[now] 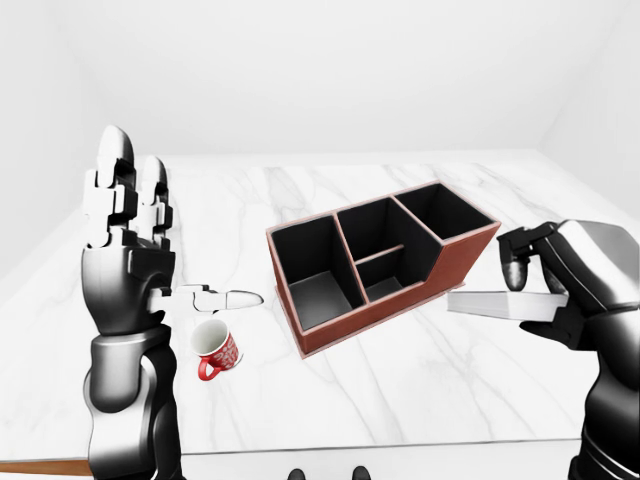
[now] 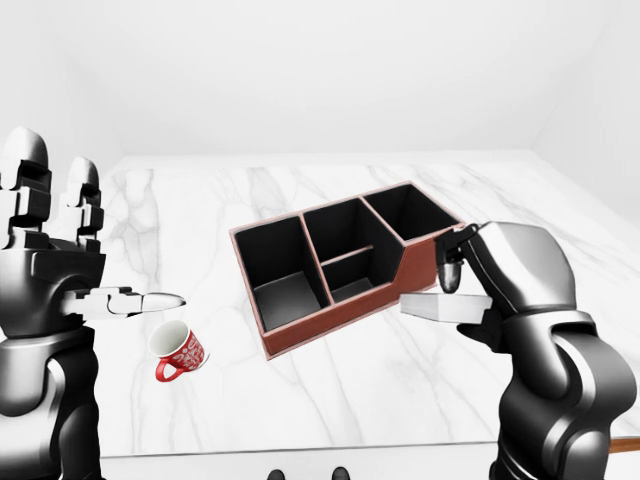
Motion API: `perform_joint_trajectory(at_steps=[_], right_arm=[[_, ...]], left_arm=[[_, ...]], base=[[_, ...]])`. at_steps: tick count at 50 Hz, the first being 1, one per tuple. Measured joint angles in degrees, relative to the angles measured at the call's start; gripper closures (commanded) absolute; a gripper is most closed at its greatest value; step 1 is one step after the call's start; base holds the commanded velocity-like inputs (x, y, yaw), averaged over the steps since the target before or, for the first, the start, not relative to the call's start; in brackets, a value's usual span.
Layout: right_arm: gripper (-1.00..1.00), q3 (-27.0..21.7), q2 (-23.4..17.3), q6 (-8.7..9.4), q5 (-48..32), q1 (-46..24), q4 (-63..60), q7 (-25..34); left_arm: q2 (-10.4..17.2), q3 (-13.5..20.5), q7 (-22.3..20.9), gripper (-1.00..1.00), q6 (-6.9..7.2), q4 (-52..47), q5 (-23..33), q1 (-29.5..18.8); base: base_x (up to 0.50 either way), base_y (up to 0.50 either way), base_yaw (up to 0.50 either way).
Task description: Pick up the book and place it in the back compartment of the caddy.
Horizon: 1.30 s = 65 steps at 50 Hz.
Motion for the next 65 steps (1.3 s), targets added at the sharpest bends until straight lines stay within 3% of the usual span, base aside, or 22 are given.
perform_joint_trajectory(at_steps=[31,65], right_arm=[[1.00,9.8,3.9,0.00,-7.2,-5.5,-3.3,0.0],[1.00,18.6,8.3,0.00,-13.9,-13.0,3.7,0.0]], left_arm=[[0.3,0.4,0.2,-1.00,0.00,-0.2,-0.6,-0.4],[0.4,0.6,0.4,-1.00,0.00,-0.6,-0.9,-0.6]], base=[[0.00,0.00,0.00],[0.00,0.00,0.00]])
